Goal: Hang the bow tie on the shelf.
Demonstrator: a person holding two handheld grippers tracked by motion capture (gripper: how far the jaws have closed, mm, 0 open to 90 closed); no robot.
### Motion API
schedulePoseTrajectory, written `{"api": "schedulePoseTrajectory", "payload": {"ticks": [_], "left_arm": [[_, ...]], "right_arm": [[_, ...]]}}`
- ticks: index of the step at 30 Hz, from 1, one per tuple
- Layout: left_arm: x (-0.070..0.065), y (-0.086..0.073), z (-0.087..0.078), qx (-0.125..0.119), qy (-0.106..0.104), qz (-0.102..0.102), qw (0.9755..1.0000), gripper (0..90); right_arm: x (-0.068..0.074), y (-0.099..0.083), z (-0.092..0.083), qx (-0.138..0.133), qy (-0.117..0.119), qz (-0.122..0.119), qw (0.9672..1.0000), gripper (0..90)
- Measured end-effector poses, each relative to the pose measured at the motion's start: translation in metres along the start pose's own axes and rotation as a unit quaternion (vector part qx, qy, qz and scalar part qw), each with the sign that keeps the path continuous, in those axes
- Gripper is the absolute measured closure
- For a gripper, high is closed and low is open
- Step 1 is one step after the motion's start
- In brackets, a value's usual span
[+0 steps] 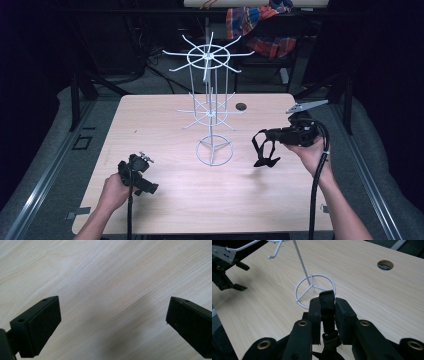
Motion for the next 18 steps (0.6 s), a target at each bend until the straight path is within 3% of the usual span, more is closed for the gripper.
{"api": "schedulePoseTrajectory", "payload": {"ticks": [18], "left_arm": [[0.002,-0.001,0.0,0.002,0.0,0.0,1.0,0.0]], "right_arm": [[-0.001,0.026,0.015,-0.006,-0.008,-0.008,0.9999,75.8]]}}
Point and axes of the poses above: each handheld gripper's, and its own axes: z roughly forward along the jaws, y roughly out of its top, x roughly to its left, the point moved 8 cm from there along z, roughly forward along the jaws, and after that the axes turned 13 degrees about y, right-handed, at the moved point
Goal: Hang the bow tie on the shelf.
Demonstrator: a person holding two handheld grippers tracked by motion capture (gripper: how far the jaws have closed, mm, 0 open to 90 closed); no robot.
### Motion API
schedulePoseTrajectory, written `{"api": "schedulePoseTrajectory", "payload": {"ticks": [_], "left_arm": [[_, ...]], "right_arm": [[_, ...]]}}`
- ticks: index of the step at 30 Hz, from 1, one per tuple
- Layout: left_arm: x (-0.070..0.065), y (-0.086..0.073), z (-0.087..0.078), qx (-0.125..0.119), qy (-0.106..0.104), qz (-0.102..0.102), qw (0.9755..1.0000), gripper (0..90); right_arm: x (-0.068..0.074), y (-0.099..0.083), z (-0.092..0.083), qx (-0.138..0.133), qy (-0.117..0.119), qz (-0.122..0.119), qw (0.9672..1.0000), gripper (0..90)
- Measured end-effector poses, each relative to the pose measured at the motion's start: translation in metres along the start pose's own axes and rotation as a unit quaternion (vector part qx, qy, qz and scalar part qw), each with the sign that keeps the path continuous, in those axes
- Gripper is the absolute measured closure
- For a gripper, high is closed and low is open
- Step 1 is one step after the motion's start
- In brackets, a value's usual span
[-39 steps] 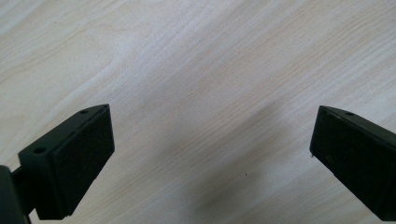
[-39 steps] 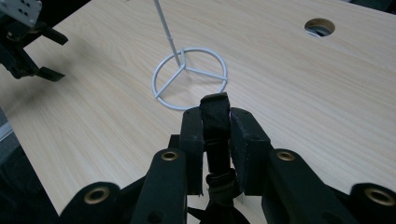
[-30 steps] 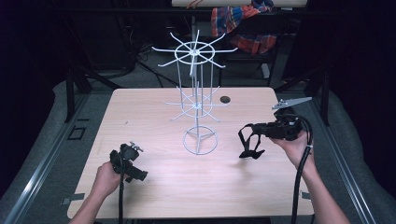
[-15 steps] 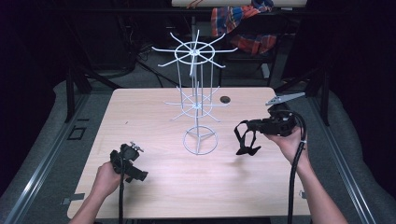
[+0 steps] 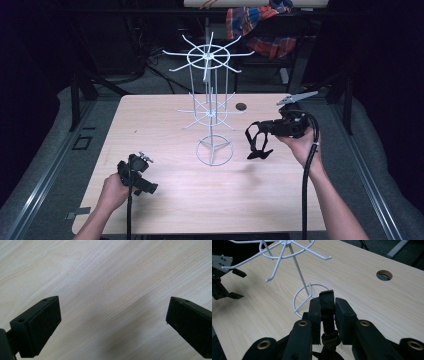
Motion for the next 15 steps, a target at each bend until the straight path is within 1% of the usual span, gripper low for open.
{"api": "schedulePoseTrajectory", "payload": {"ticks": [10,15], "left_arm": [[-0.001,0.0,0.001,0.0,0.0,0.0,1.0,0.0],[0.0,0.0,0.0,0.0,-0.001,0.0,1.0,0.0]], "right_arm": [[-0.005,0.009,0.001,-0.001,-0.01,0.001,1.0,75.8],[-0.008,0.015,0.004,-0.008,-0.016,0.002,0.9998,75.8]]}}
Point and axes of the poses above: each handheld gripper's, and its own axes: z roughly forward along the jaws, y roughly out of its top, x roughly to its left, the point moved 8 cm from there along z, roughly forward along the jaws, and after that the axes turned 13 degrees about y, right-handed, at the moved point
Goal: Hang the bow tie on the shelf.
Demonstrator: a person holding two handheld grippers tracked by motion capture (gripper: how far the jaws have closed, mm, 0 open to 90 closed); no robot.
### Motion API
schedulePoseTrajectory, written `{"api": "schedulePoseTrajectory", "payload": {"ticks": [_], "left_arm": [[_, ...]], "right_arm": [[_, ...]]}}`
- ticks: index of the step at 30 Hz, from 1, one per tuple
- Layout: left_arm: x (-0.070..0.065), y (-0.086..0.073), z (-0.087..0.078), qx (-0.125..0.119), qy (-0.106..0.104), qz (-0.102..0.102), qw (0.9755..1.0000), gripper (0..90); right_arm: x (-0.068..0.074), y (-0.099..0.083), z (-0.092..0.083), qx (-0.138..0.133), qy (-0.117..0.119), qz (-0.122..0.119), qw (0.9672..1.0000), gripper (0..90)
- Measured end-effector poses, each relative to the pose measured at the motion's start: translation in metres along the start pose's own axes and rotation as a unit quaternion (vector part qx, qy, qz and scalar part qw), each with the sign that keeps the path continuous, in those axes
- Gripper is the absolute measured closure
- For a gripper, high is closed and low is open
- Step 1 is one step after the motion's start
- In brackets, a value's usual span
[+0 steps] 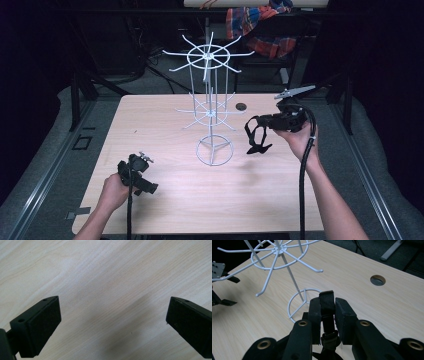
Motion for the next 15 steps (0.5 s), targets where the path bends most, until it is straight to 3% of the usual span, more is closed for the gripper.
{"api": "schedulePoseTrajectory", "payload": {"ticks": [15], "left_arm": [[0.0,0.0,0.001,-0.001,-0.003,-0.002,1.0,0.0]], "right_arm": [[0.001,0.019,0.005,0.0,-0.015,-0.011,0.9998,75.8]]}}
Point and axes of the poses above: each handheld gripper's, and its own axes: z roughly forward along the jaws, y roughly out of its top, x roughly to its left, the point moved 8 cm from there along z, roughly forward along the jaws, and after that the axes turned 13 degrees about y, right-handed, at the moved point
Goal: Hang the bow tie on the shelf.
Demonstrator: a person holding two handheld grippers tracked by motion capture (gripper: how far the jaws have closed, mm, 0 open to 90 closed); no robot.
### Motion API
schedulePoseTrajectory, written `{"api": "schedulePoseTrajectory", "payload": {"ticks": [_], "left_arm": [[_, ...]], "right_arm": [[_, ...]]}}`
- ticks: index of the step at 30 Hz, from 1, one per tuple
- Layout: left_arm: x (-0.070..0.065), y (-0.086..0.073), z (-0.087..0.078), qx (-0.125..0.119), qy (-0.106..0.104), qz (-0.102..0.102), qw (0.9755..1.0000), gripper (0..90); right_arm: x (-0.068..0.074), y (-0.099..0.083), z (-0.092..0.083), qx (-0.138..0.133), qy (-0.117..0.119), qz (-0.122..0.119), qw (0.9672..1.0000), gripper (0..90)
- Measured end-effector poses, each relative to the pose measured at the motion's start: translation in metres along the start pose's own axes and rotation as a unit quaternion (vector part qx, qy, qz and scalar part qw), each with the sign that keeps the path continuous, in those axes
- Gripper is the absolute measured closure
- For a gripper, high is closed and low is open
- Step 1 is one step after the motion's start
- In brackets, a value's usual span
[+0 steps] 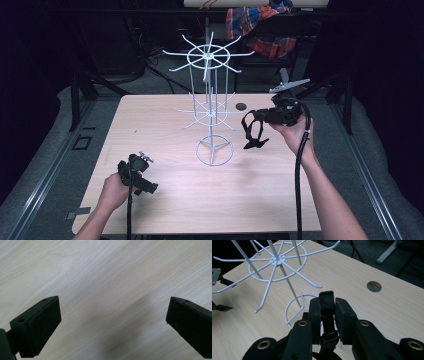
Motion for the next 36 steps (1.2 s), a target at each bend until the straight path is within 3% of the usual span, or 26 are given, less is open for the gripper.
{"api": "schedulePoseTrajectory", "payload": {"ticks": [15,36], "left_arm": [[0.0,0.0,0.0,0.003,0.0,0.003,1.0,0.0],[0.0,0.0,0.0,0.003,0.001,0.003,1.0,0.0]], "right_arm": [[-0.005,0.01,0.008,0.003,-0.003,0.007,1.0,75.8],[0.006,0.019,0.017,-0.004,0.007,0.007,0.9999,75.8]]}}
Point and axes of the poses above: each handheld gripper's, and its own axes: z roughly forward along the jaws, y roughly out of its top, x roughly to its left, the point moved 8 cm from there along z, roughly forward along the jaws, and after that the axes turned 13 degrees about y, right-handed, at the moved point
